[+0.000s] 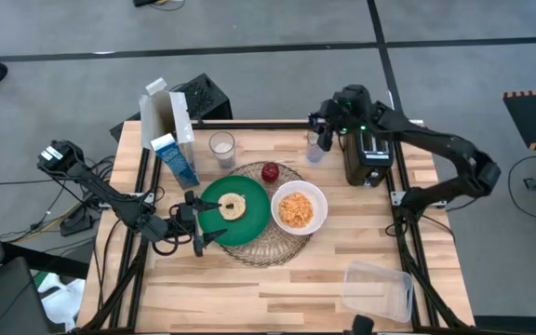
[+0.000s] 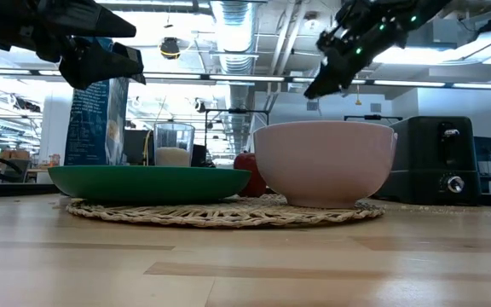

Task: Arrange a breakfast setting
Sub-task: Put the blue spoon on the left side of the green plate from the transparent drinking glass

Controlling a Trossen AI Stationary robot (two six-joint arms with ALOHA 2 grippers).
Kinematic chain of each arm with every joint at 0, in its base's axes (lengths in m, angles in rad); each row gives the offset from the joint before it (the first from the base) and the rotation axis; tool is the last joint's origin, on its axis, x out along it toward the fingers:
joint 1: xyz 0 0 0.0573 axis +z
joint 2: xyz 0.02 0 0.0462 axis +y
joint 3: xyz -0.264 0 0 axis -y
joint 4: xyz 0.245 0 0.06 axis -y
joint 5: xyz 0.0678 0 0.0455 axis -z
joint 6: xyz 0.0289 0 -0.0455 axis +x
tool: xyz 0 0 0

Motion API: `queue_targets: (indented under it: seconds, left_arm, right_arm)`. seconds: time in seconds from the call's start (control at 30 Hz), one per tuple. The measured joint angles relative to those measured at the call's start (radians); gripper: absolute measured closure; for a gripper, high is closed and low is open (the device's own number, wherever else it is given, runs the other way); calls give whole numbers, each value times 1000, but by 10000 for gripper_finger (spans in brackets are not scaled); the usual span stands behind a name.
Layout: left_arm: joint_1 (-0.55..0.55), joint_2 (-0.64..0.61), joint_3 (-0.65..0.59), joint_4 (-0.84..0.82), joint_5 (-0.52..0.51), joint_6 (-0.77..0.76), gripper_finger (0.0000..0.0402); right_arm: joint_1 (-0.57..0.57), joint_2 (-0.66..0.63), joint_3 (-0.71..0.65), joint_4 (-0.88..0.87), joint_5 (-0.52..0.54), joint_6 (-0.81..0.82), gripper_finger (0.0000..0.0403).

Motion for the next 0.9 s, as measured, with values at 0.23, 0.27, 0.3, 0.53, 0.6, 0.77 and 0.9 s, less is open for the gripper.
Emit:
queue_targets:
  seconds: [0.23,0.27,0.3,0.53,0.6,0.77,0.9]
  left_arm:
    - [0,0,0,0,0,0,33]
    - [0,0,0,0,0,0,33]
    - [0,0,0,0,0,0,33]
    - [0,0,0,0,0,0,33]
    - [0,0,0,0,11,-11,33]
    - [-1,0,0,5,70,-74,33]
    - [-1,0,0,31,108,-105,33]
  right_arm:
    - [0,-140,0,-7,0,14,184]
    - [0,-158,0,-8,0,25,181]
    - [1,-176,0,-7,-1,32,180]
    - [2,-286,23,-69,-4,53,186]
    - [17,-303,36,-86,-21,75,183]
    - [118,-321,41,-81,-108,135,182]
    - [257,-318,41,-55,-126,153,186]
